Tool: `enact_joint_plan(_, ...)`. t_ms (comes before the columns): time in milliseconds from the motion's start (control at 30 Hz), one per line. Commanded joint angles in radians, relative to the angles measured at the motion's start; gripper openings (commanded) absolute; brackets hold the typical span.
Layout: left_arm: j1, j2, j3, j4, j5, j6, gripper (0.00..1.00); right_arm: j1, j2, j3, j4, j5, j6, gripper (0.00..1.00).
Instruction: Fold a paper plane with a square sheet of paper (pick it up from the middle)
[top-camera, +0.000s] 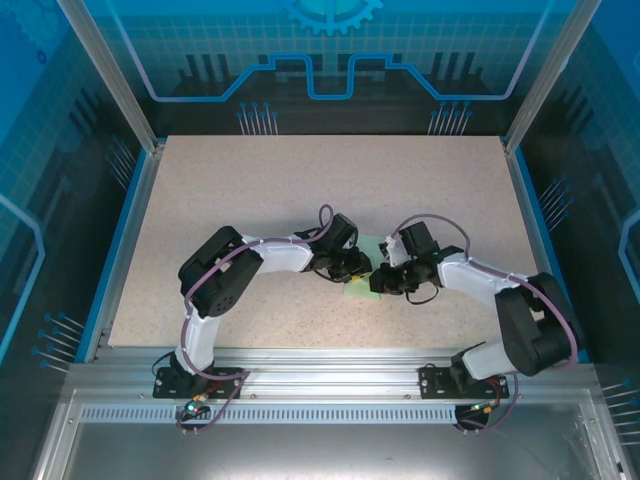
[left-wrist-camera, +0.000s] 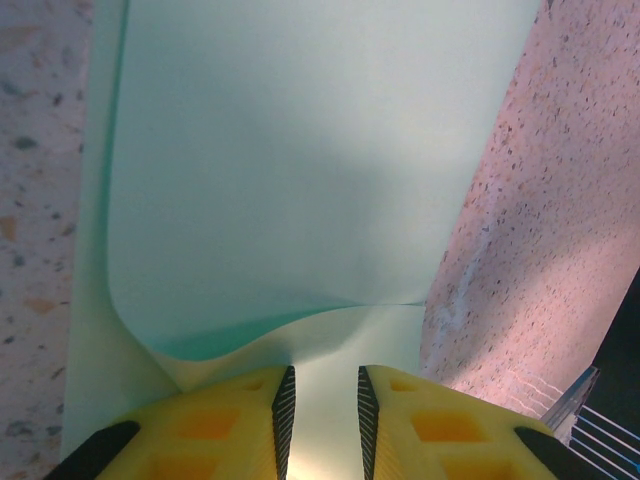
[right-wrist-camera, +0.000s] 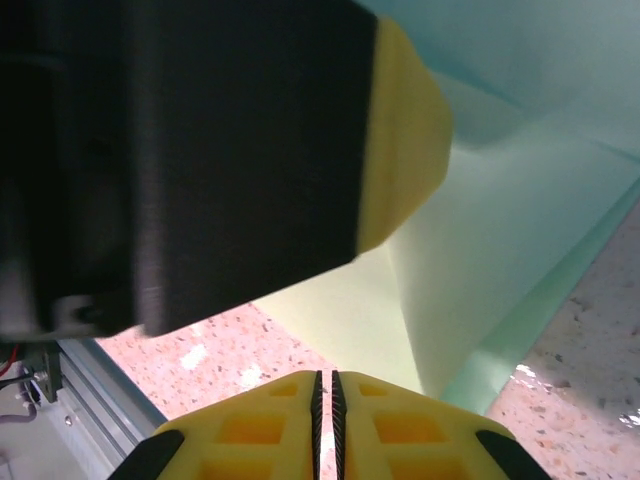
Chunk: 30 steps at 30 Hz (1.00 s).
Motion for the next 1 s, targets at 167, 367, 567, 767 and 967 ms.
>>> enact_joint_plan(167, -0.006, -0.008, 0.001, -0.047, -0.024, 0.010, 0.28, 0.017, 0.069, 0.054, -0.019, 0.055, 0.000, 0.13)
enact_joint_plan(367, -0.006, -0.006, 0.007, -0.054, -0.023, 0.015, 0.28, 0.002, 0.101, 0.054, -0.056, 0.072, -0.028, 0.14)
enact_joint_plan(567, -0.006, 0.001, 0.012, -0.058, -0.022, 0.016, 0.28, -0.002, 0.108, 0.050, -0.085, 0.117, -0.037, 0.15)
enact_joint_plan(767, -0.006, 0.002, 0.012, -0.061, -0.022, 0.017, 0.28, -0.010, 0.106, 0.051, -0.118, 0.157, -0.035, 0.15)
enact_joint_plan(967, -0.005, 0.004, 0.013, -0.062, -0.023, 0.017, 0.28, -0.010, 0.115, 0.061, -0.147, 0.185, -0.030, 0.16)
